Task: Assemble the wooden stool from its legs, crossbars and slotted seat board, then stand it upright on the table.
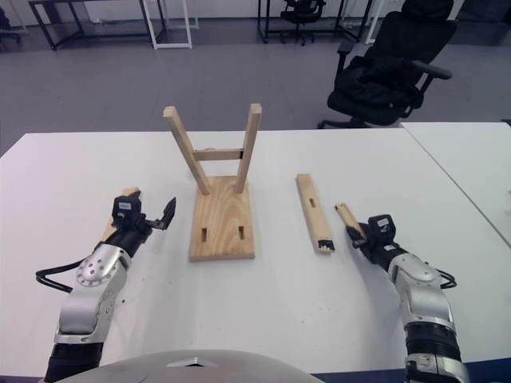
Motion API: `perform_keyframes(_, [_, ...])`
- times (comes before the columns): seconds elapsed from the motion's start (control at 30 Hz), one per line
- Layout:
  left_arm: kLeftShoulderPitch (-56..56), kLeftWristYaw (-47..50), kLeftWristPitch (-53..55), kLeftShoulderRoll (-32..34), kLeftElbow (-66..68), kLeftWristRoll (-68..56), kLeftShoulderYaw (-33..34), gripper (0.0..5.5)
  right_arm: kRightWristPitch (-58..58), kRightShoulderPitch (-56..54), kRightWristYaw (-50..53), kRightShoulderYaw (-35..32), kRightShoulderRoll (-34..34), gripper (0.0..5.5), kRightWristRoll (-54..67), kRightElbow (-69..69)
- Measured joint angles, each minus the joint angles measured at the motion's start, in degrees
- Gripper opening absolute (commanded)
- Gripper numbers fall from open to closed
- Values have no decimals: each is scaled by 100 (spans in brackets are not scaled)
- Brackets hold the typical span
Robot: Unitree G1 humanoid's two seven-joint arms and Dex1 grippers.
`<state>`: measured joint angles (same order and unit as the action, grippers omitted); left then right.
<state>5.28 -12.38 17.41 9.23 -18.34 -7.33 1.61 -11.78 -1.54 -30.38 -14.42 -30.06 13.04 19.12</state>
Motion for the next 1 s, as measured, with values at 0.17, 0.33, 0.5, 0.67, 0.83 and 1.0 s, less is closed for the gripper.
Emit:
perform_keyframes(0.17, [-741,-633,828,-66,-1022,-2033,232,474,900,-1253,67,357,196,132,-60,-1667])
perform_keyframes(0.33, [-2330,-51,1847,-479,-1210,-4266,691,474,1197,-1740,-205,2154,973,132,-427,-3498])
perform_keyframes(0.5, [-2555,428,2100,-616,-1227,-5075,716,407,1226,-1798,-204,2678,1230,132,-636,-3611])
perform_keyframes(0.67, [-2308,591,2103,-563,-1281,-5116,639,315,1226,-1796,-154,2677,1356,132,-611,-3627])
perform_keyframes(0.83, [-2248,617,2069,-565,-1210,-5116,625,221,1250,-1795,-157,2678,1374,132,-630,-3628])
perform_keyframes(1.0, [-2168,616,1971,-607,-1200,-5125,574,134,1365,-1790,-162,2726,1371,132,-683,-3589])
